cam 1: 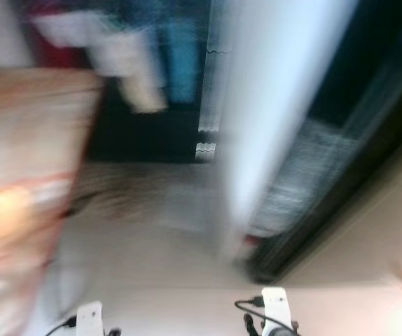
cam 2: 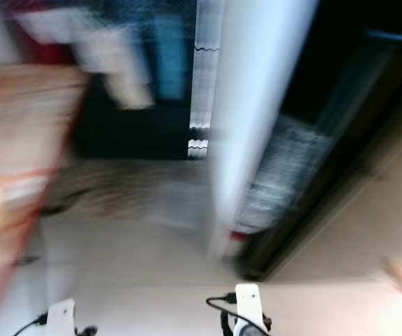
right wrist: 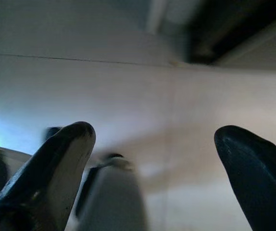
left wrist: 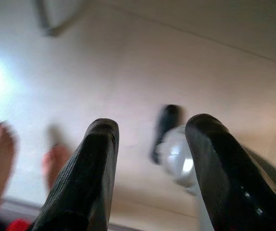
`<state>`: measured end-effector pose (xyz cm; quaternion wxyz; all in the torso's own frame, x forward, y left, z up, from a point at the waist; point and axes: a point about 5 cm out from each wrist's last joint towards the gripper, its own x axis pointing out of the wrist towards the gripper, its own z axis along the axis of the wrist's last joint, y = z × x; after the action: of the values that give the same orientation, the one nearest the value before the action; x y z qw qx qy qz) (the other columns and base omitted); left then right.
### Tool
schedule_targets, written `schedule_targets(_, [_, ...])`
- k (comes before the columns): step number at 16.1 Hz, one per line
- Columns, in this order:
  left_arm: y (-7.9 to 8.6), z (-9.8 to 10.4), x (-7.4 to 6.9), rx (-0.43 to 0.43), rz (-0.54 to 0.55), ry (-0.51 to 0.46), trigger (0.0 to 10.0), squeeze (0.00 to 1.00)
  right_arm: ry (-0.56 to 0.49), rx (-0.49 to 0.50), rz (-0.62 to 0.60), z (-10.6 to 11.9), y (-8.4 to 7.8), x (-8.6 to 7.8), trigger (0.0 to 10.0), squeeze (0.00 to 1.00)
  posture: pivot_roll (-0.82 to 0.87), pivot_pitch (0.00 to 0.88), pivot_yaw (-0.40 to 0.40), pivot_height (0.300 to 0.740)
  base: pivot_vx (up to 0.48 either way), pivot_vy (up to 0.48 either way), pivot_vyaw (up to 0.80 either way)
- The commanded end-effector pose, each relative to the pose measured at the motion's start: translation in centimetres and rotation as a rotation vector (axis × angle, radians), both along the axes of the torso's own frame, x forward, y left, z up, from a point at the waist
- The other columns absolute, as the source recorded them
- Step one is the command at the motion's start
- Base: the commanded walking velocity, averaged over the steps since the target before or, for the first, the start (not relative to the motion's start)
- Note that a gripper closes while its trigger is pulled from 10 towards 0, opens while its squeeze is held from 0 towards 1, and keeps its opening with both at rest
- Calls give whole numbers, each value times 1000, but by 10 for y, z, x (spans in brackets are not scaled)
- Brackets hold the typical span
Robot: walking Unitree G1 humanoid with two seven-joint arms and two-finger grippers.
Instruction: Restocking fridge
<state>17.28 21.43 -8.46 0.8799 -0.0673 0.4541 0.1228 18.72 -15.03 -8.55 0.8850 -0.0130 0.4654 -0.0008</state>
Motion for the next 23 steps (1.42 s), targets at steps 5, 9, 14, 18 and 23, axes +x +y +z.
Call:
schedule_targets(5, [-7, -6, -11, -15, -11, 41, 10000, 0, 45, 0, -23, -6, -7, -14, 10000, 0, -76, 90, -59, 740, 0, 0, 461])
schedule_targets(9, [-7, -6, -11, -16, -20, 37, 10000, 0, 47, -11, -3, -7, -6, -14, 10000, 0, -73, 78, -57, 740, 0, 0, 175])
schedule_targets(14, [-8, -6, -11, -14, -21, 33, 10000, 0, 49, -17, 3, -7, -7, -14, 10000, 0, -72, 69, -63, 740, 0, 0, 800])
schedule_targets(18, [-8, -6, -11, -13, -20, 33, 10000, 0, 53, -21, 5, -7, -8, -14, 10000, 0, -71, 72, -66, 740, 0, 0, 800])
schedule_targets(23, [-7, -6, -10, -10, -21, 35, 10000, 0, 55, -23, 9, -7, -7, -14, 10000, 0, -72, 74, -65, 740, 0, 0, 800])
